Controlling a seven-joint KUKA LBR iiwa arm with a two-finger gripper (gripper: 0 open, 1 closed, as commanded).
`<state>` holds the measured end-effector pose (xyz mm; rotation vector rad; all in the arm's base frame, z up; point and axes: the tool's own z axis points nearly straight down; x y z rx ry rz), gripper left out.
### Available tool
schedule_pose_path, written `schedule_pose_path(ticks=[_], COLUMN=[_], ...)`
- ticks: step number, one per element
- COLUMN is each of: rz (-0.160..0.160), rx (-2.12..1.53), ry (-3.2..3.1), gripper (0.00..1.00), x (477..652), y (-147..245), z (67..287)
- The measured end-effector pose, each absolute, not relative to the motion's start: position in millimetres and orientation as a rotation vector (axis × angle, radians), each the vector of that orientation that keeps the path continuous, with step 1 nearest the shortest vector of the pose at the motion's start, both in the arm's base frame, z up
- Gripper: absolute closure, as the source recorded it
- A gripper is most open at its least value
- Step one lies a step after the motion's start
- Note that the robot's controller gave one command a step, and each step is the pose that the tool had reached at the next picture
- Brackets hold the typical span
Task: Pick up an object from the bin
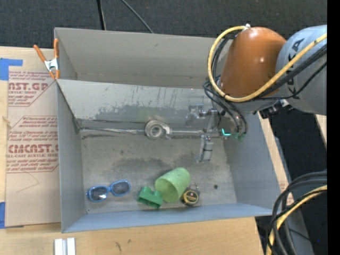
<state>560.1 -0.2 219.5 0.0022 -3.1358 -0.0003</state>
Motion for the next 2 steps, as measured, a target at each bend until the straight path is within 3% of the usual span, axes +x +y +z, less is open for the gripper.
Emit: schedule_pose_path(ticks=[1, 2], rz=[0.015, 0.024], rx=[0.591, 0.722], ry=[-3.067, -3.069], gripper=[0.0, 0.0], x=[529.5, 499.5], y=[39.7, 36.4], z=[80.1, 78.7])
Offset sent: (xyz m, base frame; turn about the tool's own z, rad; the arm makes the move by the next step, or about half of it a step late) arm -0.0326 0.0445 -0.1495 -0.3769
